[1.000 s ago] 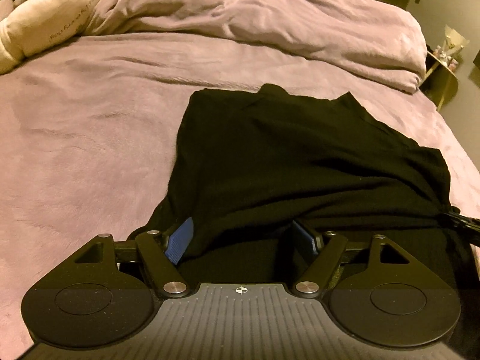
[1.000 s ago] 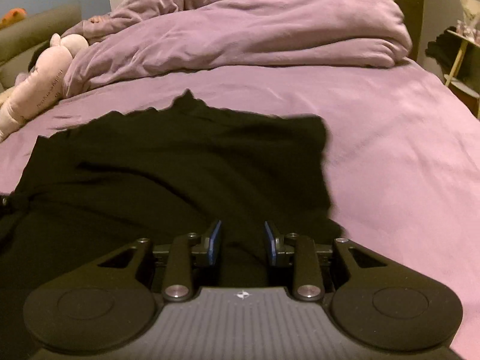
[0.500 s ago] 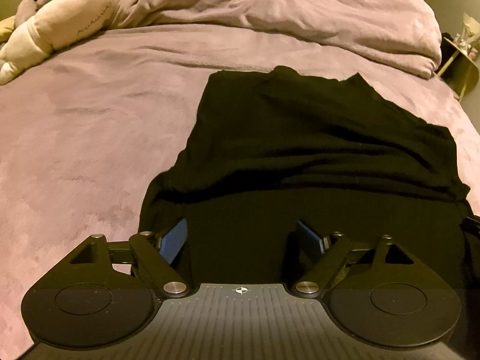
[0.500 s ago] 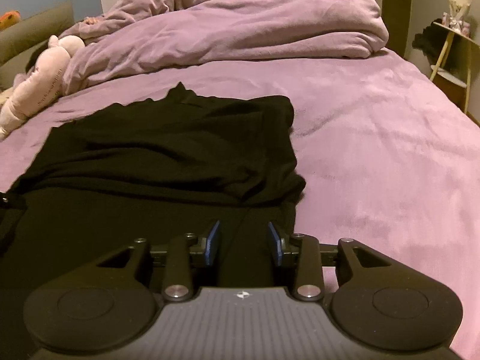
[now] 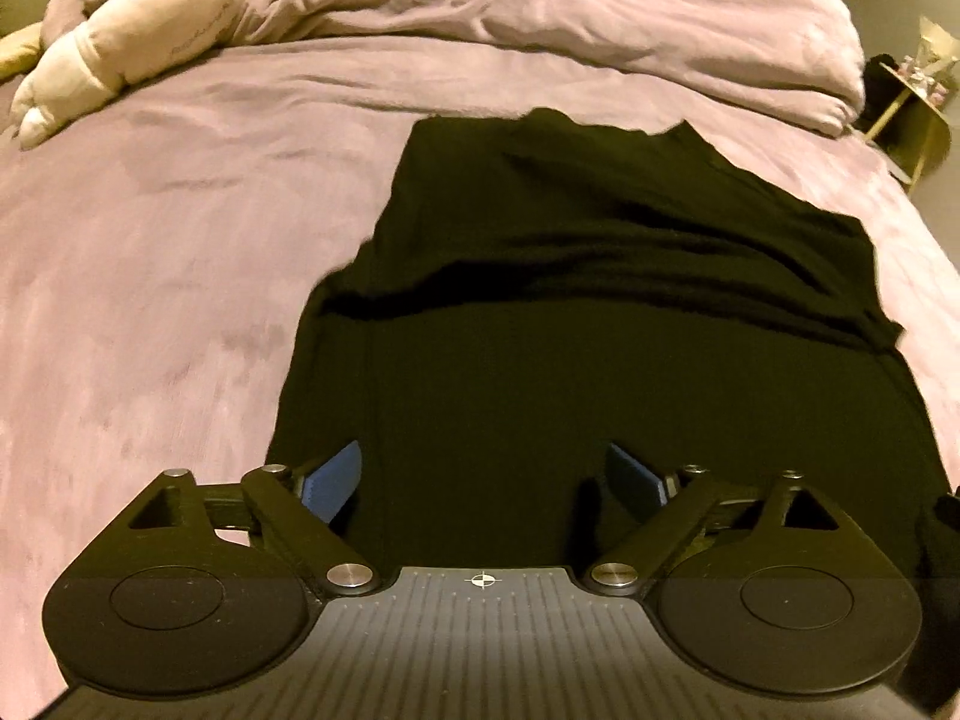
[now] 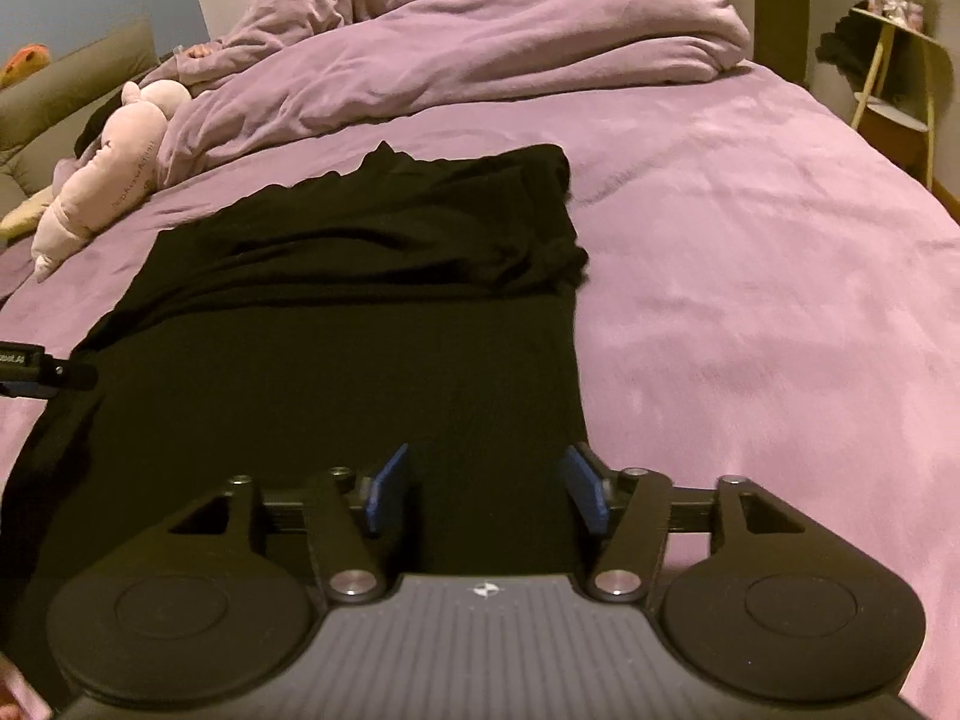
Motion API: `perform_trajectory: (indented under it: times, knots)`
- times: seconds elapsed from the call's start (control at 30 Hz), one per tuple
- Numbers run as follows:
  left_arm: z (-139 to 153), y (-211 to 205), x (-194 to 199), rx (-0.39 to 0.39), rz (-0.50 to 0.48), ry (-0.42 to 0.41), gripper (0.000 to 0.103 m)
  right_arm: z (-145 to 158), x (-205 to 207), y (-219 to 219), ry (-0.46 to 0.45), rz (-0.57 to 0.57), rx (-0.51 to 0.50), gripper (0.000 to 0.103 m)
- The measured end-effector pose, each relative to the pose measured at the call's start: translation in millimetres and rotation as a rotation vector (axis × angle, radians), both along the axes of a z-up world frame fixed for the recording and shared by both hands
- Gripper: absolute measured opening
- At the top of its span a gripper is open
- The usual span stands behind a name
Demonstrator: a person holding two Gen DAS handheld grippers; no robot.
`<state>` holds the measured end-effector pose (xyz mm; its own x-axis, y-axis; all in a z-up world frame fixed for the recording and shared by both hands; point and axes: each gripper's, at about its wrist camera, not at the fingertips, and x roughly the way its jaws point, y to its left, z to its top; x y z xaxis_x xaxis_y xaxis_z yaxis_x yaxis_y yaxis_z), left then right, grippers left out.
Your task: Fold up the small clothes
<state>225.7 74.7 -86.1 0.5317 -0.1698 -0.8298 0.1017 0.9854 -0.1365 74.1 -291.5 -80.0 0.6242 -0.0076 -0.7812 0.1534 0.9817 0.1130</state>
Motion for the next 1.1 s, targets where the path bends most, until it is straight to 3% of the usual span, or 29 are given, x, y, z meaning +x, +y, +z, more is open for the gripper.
perform_trajectory:
  times: [0.23,0.43,0.57,0.77,0.93,1.0,1.1]
  knots:
    - [0.1,50.9,-86.8,-0.082,0.034,0.039,0.095,11.1,-72.5,-29.3,0.037,-0.081,0.131,0.067]
    - [-14.3,95.6,-143.4,-0.079,0.075,0.106,0.095,7.5,-122.0,-42.9,0.096,-0.107,0.202,0.066]
    - [-19.3,109.4,-156.0,-0.092,0.081,0.129,0.092,-0.5,-132.9,-46.8,0.134,-0.125,0.286,0.054]
    - [-26.9,120.6,-152.7,-0.162,0.099,0.177,0.072,-6.1,-131.6,-48.2,0.16,-0.139,0.307,0.035]
    - [-27.4,125.0,-150.9,-0.181,0.076,0.204,0.034,-3.8,-128.0,-45.1,0.178,-0.1,0.291,0.016]
    - [-26.5,126.5,-150.1,-0.214,0.054,0.224,0.025,-2.9,-126.3,-43.4,0.184,-0.088,0.29,0.012]
    - [-29.2,124.0,-147.1,-0.214,0.03,0.243,0.027,-2.0,-123.6,-43.7,0.187,-0.079,0.3,0.012]
